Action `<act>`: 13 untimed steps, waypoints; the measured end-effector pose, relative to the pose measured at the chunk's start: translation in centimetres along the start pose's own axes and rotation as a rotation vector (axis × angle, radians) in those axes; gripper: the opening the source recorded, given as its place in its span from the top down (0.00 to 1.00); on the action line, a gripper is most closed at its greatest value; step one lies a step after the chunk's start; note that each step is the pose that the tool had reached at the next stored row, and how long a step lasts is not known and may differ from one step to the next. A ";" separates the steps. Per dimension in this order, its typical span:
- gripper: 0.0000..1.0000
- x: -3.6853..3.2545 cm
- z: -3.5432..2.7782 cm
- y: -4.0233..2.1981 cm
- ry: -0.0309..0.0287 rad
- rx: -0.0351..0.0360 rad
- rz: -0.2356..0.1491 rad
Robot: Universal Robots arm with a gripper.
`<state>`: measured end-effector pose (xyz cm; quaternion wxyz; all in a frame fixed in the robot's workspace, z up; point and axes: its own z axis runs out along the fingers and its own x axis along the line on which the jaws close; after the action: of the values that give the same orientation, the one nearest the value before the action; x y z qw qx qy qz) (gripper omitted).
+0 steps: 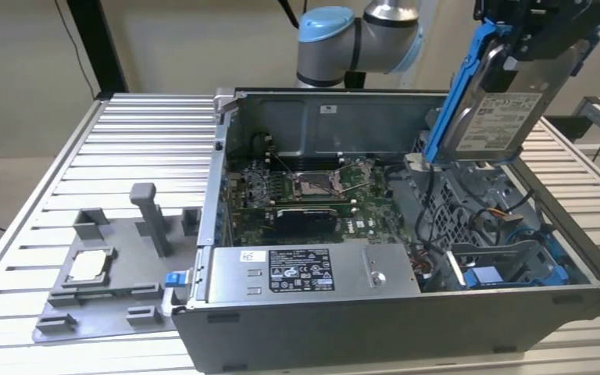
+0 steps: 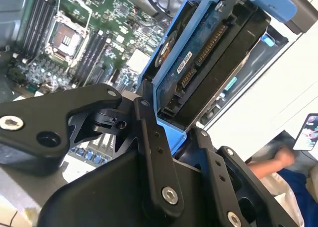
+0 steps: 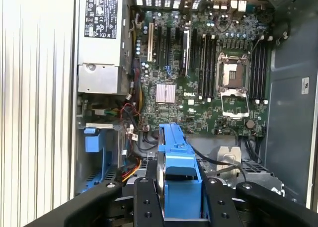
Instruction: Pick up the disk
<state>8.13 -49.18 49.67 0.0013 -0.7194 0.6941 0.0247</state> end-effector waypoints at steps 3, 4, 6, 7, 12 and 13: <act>1.00 0.86 -0.04 -0.13 -0.0002 -0.0009 0.000; 1.00 1.12 -0.05 -0.17 -0.0002 -0.0013 0.000; 1.00 1.68 -0.07 -0.25 -0.0004 -0.0018 0.000; 1.00 1.95 -0.09 -0.29 -0.0005 -0.0022 0.000; 1.00 3.34 -0.14 -0.43 -0.0006 -0.0033 0.000; 1.00 3.61 -0.15 -0.45 -0.0007 -0.0034 0.000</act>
<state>8.71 -52.78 49.67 0.0003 -0.7194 0.6941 0.0262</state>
